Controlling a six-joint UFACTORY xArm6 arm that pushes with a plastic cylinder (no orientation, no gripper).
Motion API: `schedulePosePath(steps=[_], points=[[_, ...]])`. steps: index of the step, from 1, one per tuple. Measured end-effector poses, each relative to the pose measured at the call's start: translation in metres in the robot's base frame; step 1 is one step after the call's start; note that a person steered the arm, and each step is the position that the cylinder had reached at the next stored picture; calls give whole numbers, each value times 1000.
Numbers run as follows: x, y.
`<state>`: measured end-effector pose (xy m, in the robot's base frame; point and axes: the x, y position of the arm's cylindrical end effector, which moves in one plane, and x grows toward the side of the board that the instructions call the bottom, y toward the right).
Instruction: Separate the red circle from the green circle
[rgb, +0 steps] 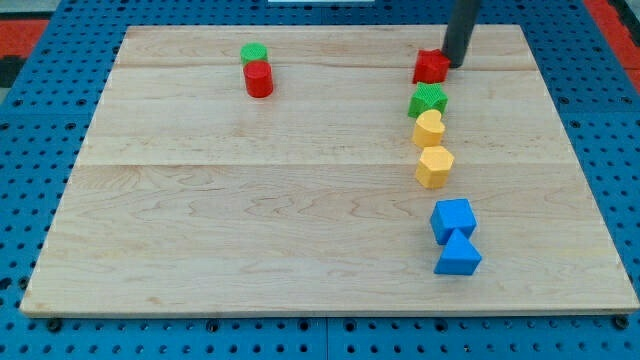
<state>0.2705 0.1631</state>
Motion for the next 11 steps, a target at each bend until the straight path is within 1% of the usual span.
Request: schedulePosePath(steps=[1, 2, 3, 4, 5, 6, 8, 9, 10, 11], points=[[-42, 34], [-73, -66], [-27, -175], [54, -196], [68, -301], [58, -338], [50, -174], [46, -167], [58, -218], [19, -273]])
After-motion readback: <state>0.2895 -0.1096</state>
